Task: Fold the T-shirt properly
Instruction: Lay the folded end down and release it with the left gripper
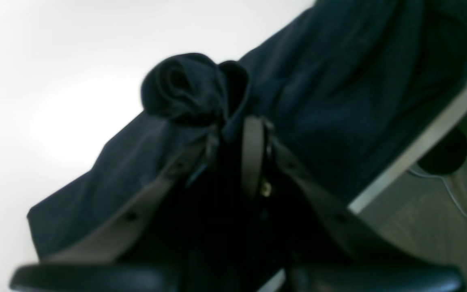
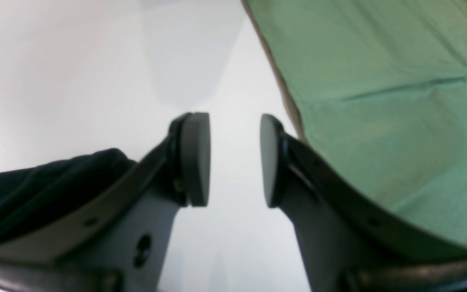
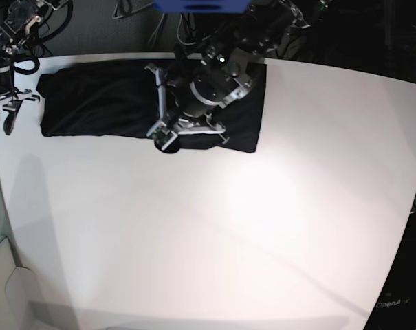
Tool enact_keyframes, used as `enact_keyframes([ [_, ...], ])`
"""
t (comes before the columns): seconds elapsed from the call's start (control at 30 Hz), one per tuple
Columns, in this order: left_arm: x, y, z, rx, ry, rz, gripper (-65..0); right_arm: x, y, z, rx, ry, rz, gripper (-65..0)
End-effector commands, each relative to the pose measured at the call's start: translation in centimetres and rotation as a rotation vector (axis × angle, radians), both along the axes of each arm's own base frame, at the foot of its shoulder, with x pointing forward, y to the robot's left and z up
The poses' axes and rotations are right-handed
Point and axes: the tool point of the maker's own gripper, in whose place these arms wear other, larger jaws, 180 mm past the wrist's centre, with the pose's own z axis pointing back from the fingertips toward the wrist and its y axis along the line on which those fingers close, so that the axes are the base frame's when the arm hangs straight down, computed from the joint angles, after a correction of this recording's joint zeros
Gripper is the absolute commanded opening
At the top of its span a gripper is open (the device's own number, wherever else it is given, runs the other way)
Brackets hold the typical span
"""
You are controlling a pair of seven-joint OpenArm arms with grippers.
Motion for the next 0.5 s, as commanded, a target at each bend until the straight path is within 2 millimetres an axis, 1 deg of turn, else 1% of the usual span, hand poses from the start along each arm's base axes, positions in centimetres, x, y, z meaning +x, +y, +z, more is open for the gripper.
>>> enact_keyframes([
  [0.0, 0.51, -0.68, 1.26, -0.036, -0.034, -0.002, -65.0, 0.52, -0.54, 1.72, -0.029, -0.055, 0.001, -43.1],
  [0.33, 0.52, -0.78, 1.34, -0.041, -0.032, -0.003, -65.0, 0.59, -0.45, 1.71, -0.028, -0.055, 0.004, -43.1],
  [0.4, 0.46, -0.89, 1.38, -0.045, -0.034, -0.01, -65.0, 1.06, 0.12, 1.65, -0.025, -0.055, 0.024, -43.1],
  [0.47, 0.44, -0.89, 1.36, -0.043, -0.033, -0.011, -65.0, 1.16, 0.25, 1.62, -0.024, -0.055, 0.029, -43.1],
])
